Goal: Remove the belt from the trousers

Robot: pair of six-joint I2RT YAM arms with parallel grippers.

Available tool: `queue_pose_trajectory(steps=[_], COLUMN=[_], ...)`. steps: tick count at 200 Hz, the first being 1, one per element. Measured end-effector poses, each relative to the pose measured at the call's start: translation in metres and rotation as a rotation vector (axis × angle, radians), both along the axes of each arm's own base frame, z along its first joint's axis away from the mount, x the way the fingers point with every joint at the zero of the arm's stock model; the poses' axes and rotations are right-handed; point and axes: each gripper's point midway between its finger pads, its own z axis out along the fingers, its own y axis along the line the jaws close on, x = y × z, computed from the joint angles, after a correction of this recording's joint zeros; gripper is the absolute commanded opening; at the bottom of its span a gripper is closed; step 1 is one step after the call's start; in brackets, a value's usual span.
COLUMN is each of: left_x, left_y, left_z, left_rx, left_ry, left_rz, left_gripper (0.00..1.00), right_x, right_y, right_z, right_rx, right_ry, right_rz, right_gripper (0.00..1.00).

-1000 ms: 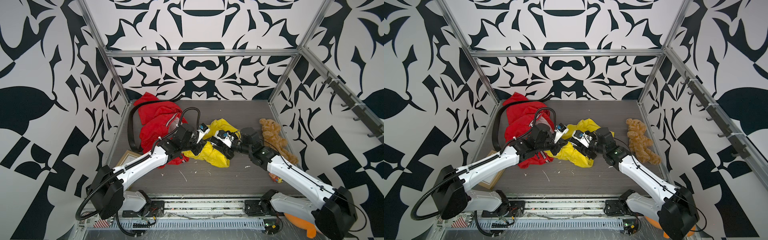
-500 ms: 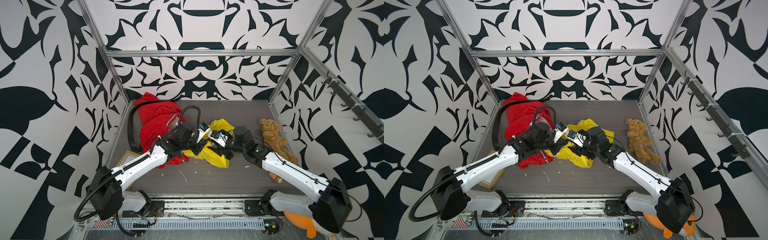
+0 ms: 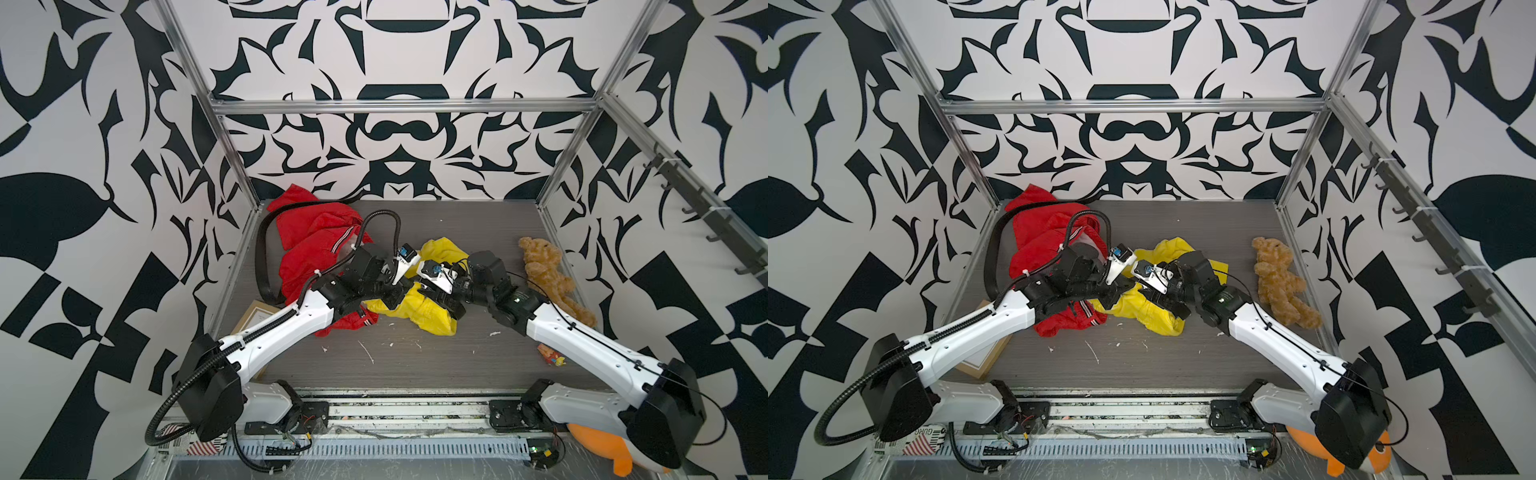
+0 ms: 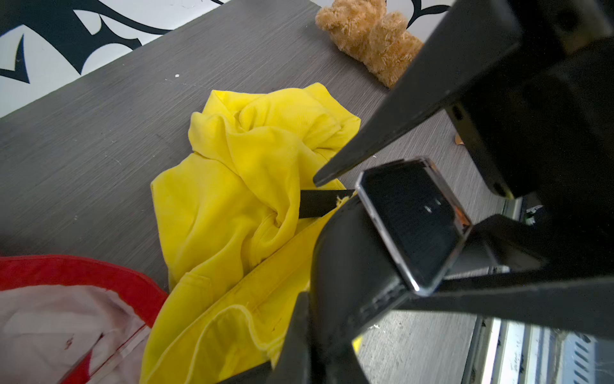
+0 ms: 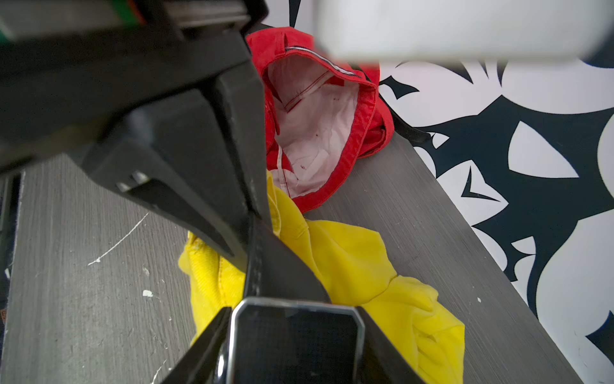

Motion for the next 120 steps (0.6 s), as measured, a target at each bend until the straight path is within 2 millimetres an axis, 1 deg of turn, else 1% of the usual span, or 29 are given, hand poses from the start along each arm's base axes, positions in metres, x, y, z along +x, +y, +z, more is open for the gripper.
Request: queue_pose_trajectory(steps=[21,44,51,63,77,88,120], left_x=[0.0002,0.0006,0.0006,0.0007,0.0007,0.0011,0.0049], left_y=[-0.0001,0.0002,0.0004,0.0004,0.0005,0.0006,0.0021], left_z=[0.0008,0.0006,0.0004,0.0006,0.0004,0.0006,-0.0013], left_rx=[-0.001,0.000,0.001,0.001,0.001,0.002,0.005], left_ry=[-0.001,-0.001,-0.001,-0.001,-0.001,-0.002,-0.015], left_rz=[0.000,0.003,0.003,0.004,0.004,0.006,0.025], left_gripper=[0.00,0.00,0.00,0.00,0.00,0.00,0.00], right_x=[0.0007,0.0013,0.0011,0.0012,0.0011,0.0011,0.0026], right_y=[0.0006,0.0013,0.0015,0.0016,0.0017,0.0017,0.0005], right_z=[0.0019,0.0016,0.0016,0.0019,0.0018,0.0020,0.0036], right_rx=[0.005,0.010,0.012,0.016,0.020,0.025,0.053], right_ry=[0.005,0.014,0.017,0.021,0.028,0.034,0.064], right_rz=[-0.005,-0.009,-0.010,-0.013,-0.017,-0.021,-0.045], right_gripper=[0.45,0.41,0.38,0.28,0.14,0.00,0.00])
